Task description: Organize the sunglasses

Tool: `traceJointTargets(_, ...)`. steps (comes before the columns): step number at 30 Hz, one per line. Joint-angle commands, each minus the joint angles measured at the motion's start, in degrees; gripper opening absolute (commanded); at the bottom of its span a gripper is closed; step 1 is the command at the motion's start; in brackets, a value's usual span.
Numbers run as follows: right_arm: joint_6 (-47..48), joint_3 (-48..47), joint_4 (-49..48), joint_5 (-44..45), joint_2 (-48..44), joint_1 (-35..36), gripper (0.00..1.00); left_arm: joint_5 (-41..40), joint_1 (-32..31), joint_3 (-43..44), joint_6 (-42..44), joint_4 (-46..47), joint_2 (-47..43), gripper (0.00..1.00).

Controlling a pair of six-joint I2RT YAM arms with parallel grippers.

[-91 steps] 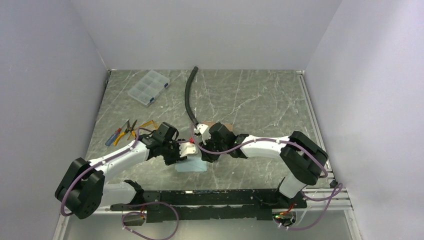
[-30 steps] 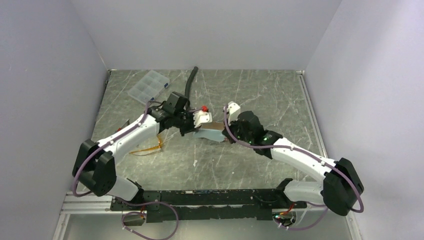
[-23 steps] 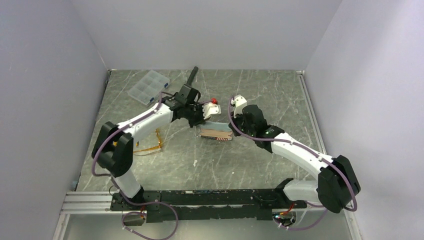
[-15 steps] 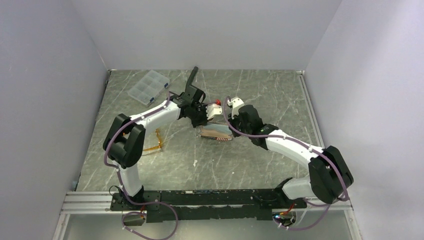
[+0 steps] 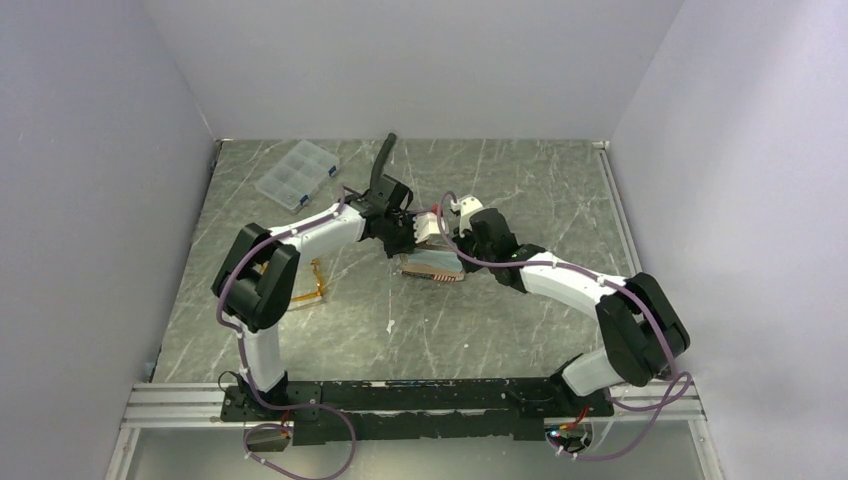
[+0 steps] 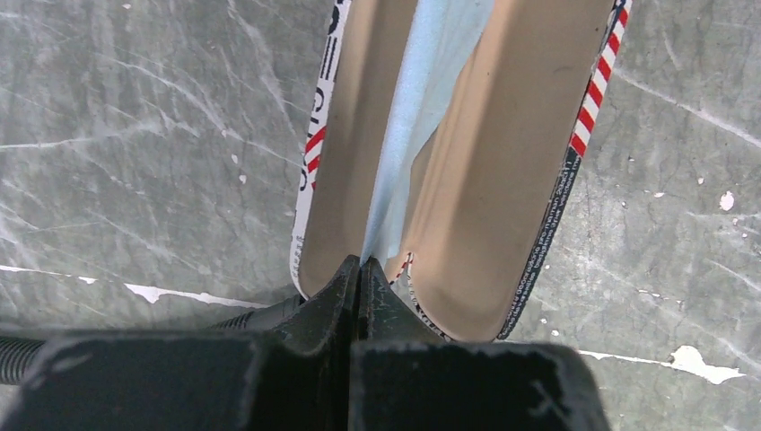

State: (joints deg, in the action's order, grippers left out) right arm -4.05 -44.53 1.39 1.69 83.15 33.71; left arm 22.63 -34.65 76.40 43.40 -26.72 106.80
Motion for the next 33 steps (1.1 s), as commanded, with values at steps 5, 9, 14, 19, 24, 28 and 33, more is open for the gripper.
traceJointTargets(5, -0.7, -0.2, 0.3, 0.8, 0.8, -0.7, 0.0, -0.3, 0.2, -3.5, 1.0, 0.9, -0.9, 0.03)
traceJointTargets(9, -2.2, 1.0, 0.3, -1.1, 1.5, -0.7, 0.0, -0.1, -0.2, -4.6, 0.7, 0.5, -1.0, 0.03)
traceJointTargets(14, -3.0, 2.8, -0.9, -4.2, 0.2, -0.6, 0.0, 0.2, -0.7, -6.1, 0.6, 0.3, -2.2, 0.03)
traceJointTargets(19, -4.2, 4.7, -0.6, -5.4, -0.2, -0.3, 0.0, 1.1, -0.9, -7.5, 0.7, -0.2, -3.4, 0.03)
traceJointTargets(24, -5.0, 5.8, -0.9, -7.6, -1.2, -0.1, 0.0, 1.7, -1.1, -8.7, 0.6, -0.2, -4.5, 0.03)
traceJointTargets(28, -5.3, 6.2, -0.6, -8.4, -1.5, 0.1, 0.0, 2.8, -1.1, -9.0, 0.3, -0.5, -5.3, 0.03)
traceJointTargets(33, -5.9, 7.2, -0.2, -9.2, -1.8, 0.4, 0.0, 4.0, -1.2, -11.1, 0.8, -0.7, -6.2, 0.03)
